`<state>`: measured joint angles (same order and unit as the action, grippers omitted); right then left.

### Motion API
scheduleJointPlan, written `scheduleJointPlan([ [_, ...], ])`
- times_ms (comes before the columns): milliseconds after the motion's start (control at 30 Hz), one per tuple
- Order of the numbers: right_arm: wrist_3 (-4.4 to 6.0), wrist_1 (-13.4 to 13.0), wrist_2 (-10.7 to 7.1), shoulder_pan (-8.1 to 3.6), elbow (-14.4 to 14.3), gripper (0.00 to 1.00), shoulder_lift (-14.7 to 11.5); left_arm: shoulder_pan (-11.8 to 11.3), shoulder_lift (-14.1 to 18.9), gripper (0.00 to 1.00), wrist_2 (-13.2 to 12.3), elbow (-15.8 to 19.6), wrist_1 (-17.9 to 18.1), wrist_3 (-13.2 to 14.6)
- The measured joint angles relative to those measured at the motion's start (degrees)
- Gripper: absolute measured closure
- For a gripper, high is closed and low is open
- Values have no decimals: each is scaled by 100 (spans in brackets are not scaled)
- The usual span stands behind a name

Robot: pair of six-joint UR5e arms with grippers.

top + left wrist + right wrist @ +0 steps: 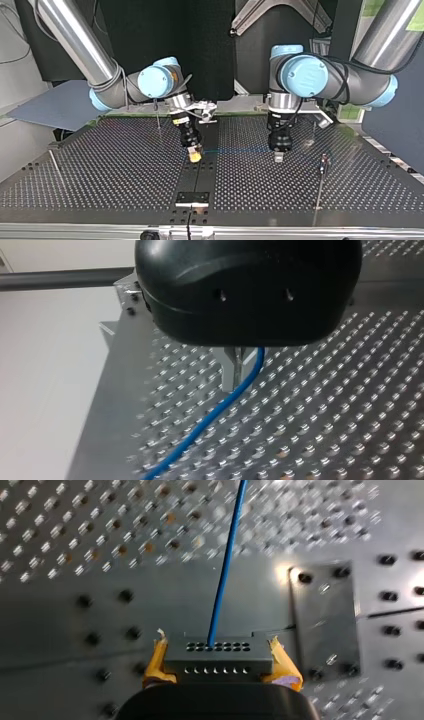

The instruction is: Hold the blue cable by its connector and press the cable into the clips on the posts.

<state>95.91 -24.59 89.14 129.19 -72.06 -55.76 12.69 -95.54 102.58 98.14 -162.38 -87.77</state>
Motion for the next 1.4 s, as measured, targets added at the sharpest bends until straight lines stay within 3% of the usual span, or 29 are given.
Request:
scheduleJointPlan([
  [300,-183,-236,373,25,-441,100,5,246,-355,100,145,430,434,-42],
  [600,-149,-614,470,33,-835,100,5,492,-653,100,244,878,878,-35],
  [733,-190,-796,528,22,-1017,100,7,597,-803,100,304,1063,1063,-63],
  [1000,-277,-1204,761,50,-1425,100,9,768,-1049,100,357,1254,1445,-42],
  [1400,-242,-1815,1266,-2,-2035,100,16,1041,-1645,100,422,1388,2050,-111],
])
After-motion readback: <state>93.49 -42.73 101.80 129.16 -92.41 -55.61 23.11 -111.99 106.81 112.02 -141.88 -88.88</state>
